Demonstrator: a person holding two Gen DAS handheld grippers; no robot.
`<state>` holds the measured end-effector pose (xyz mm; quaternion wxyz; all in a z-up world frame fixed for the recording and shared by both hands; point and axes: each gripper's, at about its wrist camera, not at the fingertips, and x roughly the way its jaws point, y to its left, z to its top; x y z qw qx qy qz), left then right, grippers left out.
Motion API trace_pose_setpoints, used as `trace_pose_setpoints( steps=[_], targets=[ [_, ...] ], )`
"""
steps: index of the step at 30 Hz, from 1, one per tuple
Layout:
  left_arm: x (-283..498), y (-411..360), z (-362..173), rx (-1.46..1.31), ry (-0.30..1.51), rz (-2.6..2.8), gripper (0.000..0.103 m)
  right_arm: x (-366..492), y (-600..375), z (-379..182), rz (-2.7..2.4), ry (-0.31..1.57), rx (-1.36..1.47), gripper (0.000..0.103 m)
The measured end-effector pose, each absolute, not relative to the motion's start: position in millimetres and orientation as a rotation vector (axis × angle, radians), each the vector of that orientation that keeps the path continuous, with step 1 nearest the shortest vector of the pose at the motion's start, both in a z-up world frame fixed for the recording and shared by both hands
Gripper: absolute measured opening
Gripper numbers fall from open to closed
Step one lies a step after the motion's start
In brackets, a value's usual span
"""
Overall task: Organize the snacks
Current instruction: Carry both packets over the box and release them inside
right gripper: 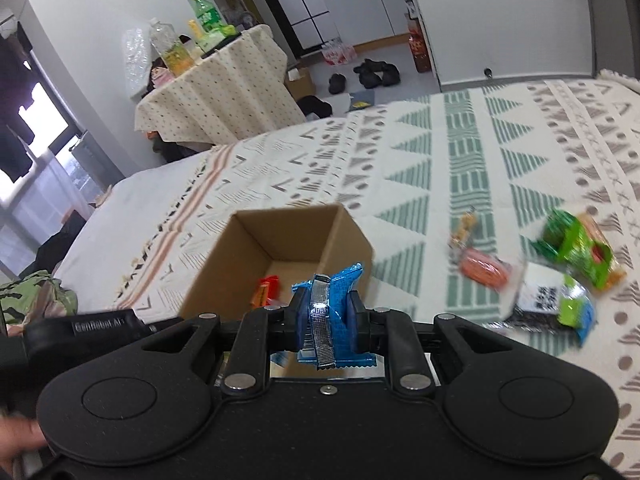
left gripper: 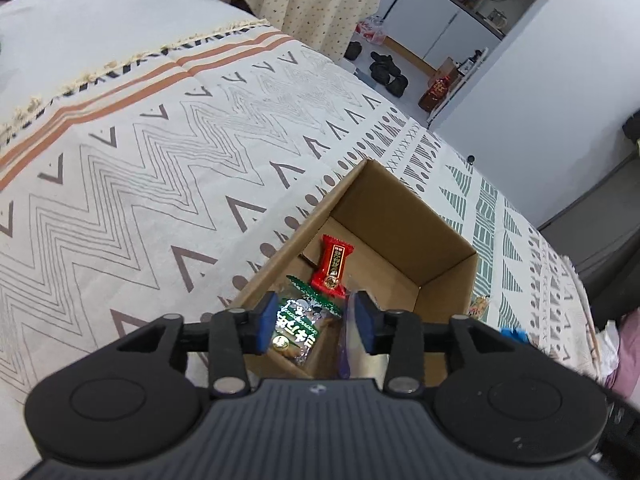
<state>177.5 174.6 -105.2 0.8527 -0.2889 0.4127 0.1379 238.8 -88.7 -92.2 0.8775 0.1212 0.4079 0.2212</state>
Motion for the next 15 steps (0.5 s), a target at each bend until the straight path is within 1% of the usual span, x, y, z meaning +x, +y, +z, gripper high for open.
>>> trace_pose_setpoints(
  steps=[3,8,12,13,15],
  targets=[
    [175.3,173.2,-101.5,-0.598,0.872,0.277,0.050,240.2,-78.3,-88.6,0.469,0.845,0.243,0.020],
    [171.7,174.6,-96.1,-0.609,0.877,0.274,0.068,240.5,-63.5,-82.3,0.477,0.830,0.250,0.020],
    [168.0,174.3,-91.0,-0.604,0.873,0.271,0.069,244.6,-63.1,-79.1,0.482,0.804,0.323,0.025],
    [166.7,173.5,-89.7,-0.603,0.871,0.273,0.071,245.2,-65.1,-77.8,0.486,0.801,0.339,0.028],
    [164.5,171.6,-87.8,-0.598,0.871,0.278,0.075,243.9,-71.1,-74.3,0.497,0.785,0.357,0.032]
  ],
)
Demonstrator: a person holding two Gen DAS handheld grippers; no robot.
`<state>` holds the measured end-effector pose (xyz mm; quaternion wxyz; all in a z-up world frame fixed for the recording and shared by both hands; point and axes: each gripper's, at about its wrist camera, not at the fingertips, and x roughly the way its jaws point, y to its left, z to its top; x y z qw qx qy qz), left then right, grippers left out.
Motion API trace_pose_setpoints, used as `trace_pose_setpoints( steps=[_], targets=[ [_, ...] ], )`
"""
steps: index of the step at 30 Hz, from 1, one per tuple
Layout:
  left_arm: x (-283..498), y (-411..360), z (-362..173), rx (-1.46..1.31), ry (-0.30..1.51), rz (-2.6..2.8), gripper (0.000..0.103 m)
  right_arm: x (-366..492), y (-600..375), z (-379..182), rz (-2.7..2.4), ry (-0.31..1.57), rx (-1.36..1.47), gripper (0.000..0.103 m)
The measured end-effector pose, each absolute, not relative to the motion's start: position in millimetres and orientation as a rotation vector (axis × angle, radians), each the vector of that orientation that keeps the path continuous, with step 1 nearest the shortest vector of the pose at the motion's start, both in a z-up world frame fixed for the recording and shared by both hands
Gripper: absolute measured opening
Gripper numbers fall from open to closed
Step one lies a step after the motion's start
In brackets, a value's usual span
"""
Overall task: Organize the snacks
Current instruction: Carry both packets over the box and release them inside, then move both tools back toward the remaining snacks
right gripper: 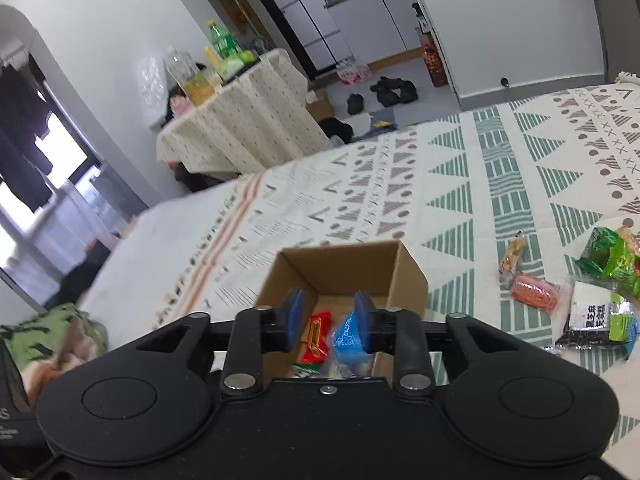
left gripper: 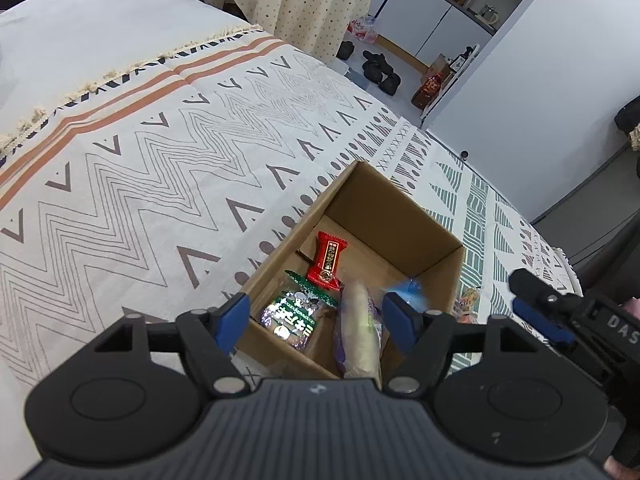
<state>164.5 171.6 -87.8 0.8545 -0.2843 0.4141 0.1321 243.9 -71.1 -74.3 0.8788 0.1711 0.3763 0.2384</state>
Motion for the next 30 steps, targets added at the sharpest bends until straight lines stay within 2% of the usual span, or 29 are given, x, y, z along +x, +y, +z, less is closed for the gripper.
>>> trace_pose_setpoints(
  steps=[2,5,10,13,21,24,30],
  targets=[
    [163.0,167.3,-87.0,-0.587,0.876,0.287,0.080,240.8,-79.7,-71.7,0.481,0.777,0.358,0.035],
    [163.1,157.8,-86.2,-0.563,0.897,0.287,0.081,235.4,-93.1,-70.6,0.459,0.778,0.360,0.045],
    [161.9,135.2,-80.3,-0.492,0.883,0.253,0.092,223.6,-115.9,-70.6,0.421,0.765,0.308,0.076],
    [162.0,121.0,-76.8,-0.462,0.875,0.247,0.103,219.2,-131.8,-70.3,0.405,0.759,0.292,0.080],
    [162.5,85.5,-69.4,-0.435,0.862,0.218,0.103,212.0,-171.4,-65.7,0.400,0.744,0.242,0.093],
    [161.2,70.1,-65.7,-0.413,0.850,0.215,0.103,210.2,-189.9,-62.4,0.415,0.733,0.240,0.103],
    [162.8,46.4,-66.7,-0.383,0.869,0.220,0.103,203.5,-221.4,-61.9,0.432,0.698,0.225,0.103]
  ],
)
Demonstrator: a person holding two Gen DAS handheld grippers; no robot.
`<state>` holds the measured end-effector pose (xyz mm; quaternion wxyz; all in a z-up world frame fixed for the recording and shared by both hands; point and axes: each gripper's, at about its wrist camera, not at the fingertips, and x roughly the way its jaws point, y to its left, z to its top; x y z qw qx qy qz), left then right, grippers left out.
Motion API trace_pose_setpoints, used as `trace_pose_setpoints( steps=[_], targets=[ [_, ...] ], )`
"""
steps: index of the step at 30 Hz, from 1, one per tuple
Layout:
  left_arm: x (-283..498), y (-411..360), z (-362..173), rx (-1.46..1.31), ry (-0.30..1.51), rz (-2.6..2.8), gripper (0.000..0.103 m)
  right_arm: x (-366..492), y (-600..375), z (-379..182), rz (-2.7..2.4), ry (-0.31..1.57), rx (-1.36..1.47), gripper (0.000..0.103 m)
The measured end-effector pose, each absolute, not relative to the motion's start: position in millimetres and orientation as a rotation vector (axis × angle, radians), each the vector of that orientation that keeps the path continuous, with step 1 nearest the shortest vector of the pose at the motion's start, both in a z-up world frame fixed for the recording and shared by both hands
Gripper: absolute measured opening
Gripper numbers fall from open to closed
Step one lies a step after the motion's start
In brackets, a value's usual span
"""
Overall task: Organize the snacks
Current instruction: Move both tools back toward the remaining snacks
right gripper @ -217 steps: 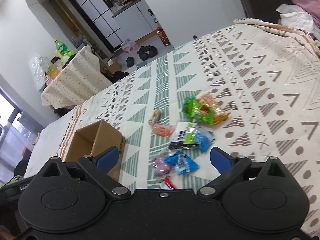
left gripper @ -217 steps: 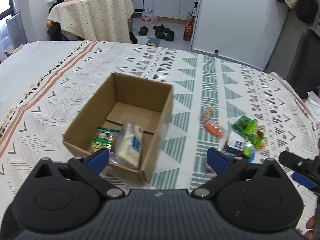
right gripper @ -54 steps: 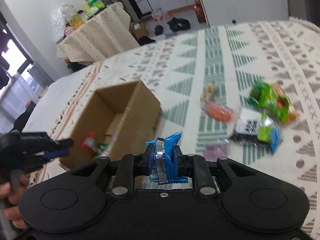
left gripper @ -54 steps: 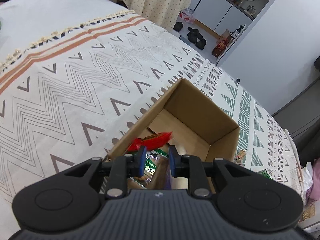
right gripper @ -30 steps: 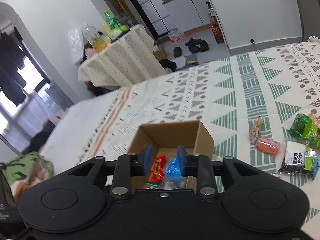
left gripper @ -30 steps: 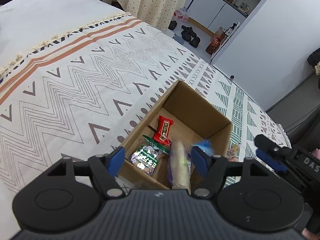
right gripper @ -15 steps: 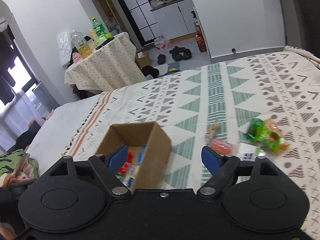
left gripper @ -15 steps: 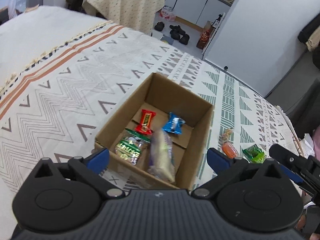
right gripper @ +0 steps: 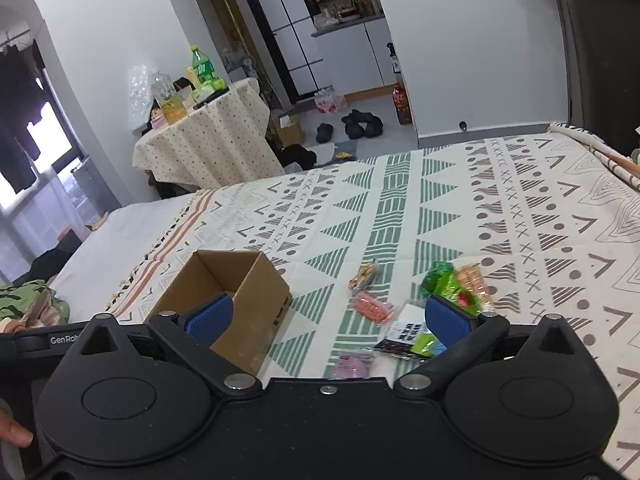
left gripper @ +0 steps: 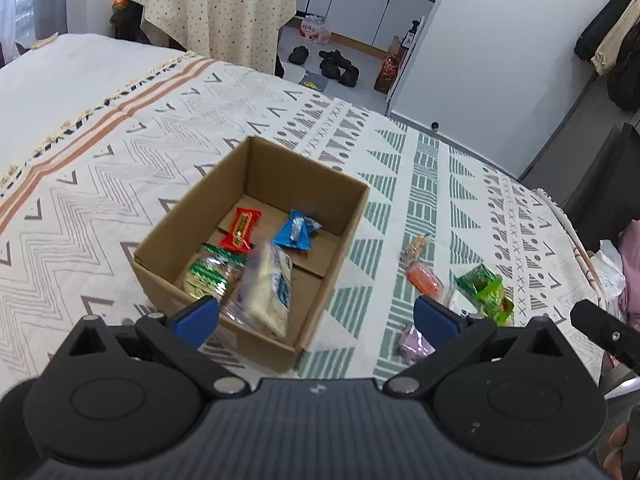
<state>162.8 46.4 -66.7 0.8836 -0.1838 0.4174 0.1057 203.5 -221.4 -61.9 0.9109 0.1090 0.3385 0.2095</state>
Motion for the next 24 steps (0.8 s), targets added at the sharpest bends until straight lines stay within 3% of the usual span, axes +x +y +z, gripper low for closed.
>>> trace_pose_setpoints(
  steps=[24],
  targets=[
    [192.5,-29.2,-94.1,-0.378,0.939,0.235,0.103,221.3,-297.5,-126.5,0.334,0.816,0.503,0.101]
  ],
)
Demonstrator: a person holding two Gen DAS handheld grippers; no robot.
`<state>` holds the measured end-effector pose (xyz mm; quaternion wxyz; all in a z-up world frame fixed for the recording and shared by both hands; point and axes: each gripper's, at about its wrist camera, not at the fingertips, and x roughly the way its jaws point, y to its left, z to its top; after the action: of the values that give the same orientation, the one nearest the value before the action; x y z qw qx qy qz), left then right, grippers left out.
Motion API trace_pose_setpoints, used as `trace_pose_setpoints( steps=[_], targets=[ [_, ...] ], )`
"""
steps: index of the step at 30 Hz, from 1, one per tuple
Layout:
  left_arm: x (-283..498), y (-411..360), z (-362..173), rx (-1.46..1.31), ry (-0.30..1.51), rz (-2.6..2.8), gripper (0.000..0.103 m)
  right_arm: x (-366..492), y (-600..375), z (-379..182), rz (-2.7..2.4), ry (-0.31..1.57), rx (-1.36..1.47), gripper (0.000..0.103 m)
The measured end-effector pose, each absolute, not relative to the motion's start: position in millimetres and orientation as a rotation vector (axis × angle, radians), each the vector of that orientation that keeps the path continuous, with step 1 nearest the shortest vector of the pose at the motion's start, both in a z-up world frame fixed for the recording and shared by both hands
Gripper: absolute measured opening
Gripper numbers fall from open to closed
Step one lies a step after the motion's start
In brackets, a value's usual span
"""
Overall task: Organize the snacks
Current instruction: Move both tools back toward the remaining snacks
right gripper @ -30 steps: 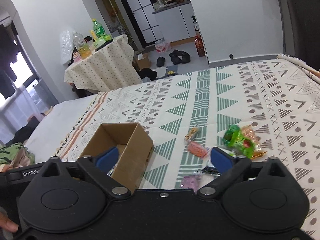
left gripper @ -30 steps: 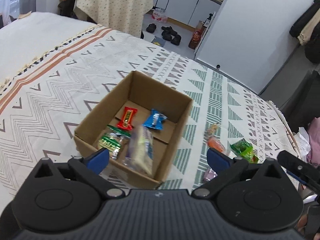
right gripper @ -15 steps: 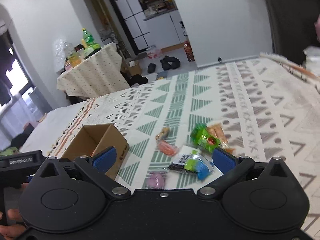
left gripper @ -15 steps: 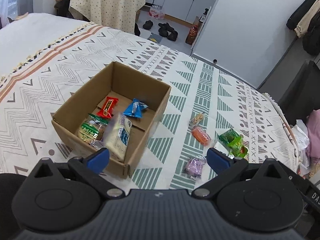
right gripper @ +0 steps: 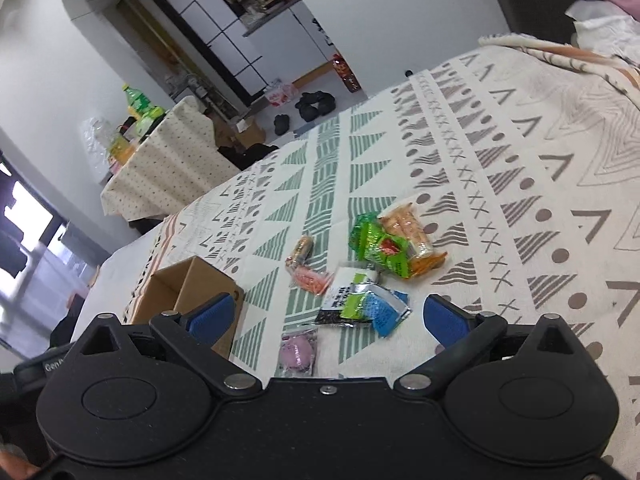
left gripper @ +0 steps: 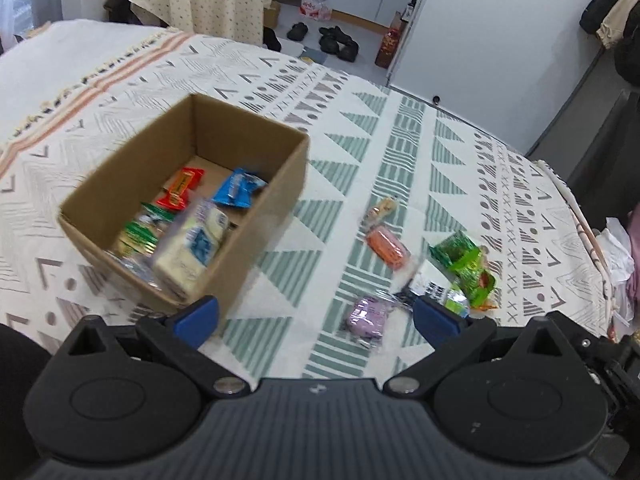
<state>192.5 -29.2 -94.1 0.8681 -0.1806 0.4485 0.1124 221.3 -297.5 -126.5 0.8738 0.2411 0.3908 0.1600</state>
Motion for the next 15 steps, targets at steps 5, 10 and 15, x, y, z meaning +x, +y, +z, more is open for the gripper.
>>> trace_pose_setpoints(
  steps=[5,10,15],
  targets=[
    [202.4,-39.3,-108.1,-0.389,0.950,0.222,0.102,228.3,-304.3,-137.4,0.319,0.855,0.550,0.093],
    [214.8,-45.8,-124.3,-0.402,0.970,0.212,0.100,234.6,-304.9,-146.2,0.317,0.878,0.564,0.085],
    [227.9,-48.6,-142.9,-0.398,0.996,0.213,0.096,242.7,-298.6,-154.9,0.321,0.892,0.549,0.082]
  ],
)
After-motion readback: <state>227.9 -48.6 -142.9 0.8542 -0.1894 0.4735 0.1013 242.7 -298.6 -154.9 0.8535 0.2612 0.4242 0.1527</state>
